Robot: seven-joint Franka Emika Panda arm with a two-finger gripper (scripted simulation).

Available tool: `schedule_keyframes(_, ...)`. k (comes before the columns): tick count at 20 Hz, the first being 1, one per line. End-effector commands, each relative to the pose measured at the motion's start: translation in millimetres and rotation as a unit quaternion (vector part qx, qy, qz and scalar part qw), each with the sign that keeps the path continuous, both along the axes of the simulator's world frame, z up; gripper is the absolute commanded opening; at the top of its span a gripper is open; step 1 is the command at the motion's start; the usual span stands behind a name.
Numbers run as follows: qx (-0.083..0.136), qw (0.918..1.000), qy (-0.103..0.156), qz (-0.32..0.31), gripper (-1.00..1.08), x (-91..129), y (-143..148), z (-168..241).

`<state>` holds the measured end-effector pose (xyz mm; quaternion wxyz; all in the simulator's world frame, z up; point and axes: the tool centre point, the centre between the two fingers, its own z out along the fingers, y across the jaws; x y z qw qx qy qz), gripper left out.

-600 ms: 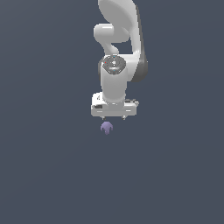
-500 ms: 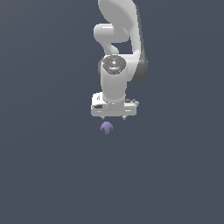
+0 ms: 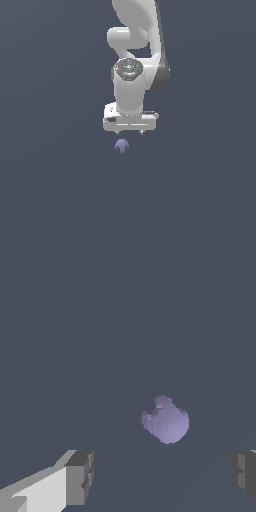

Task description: Pick up the object and move it to a goal position.

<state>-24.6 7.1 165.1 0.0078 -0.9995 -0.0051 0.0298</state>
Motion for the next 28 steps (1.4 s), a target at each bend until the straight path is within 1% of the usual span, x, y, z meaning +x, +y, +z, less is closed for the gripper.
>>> schedule_keyframes(1, 0.0, 1.0, 0.001, 0.001, 1.0, -0.3, 0.0, 0.5)
schedule_keyframes(5, 0.0, 1.0, 0.0, -0.007, 1.0, -0.5, -0.5, -1.7)
schedule_keyframes(9, -0.001, 0.9996, -0.001, -0.027, 1.0, -1.2, -2.3, -6.2)
schedule_keyframes(13, -0.002, 0.9982, -0.003, -0.059, 1.0, -2.4, -5.3, -13.8)
schedule_keyframes(17, -0.004, 0.9946, -0.006, -0.104, 1.0, -4.3, -9.6, -23.8)
schedule_keyframes(21, -0.007, 0.987, -0.01, -0.161, 1.0, -7.1, -15.5, -36.4)
schedule_keyframes(28, -0.012, 0.9659, -0.018, -0.258, 1.0, -12.9, -26.8, -57.3)
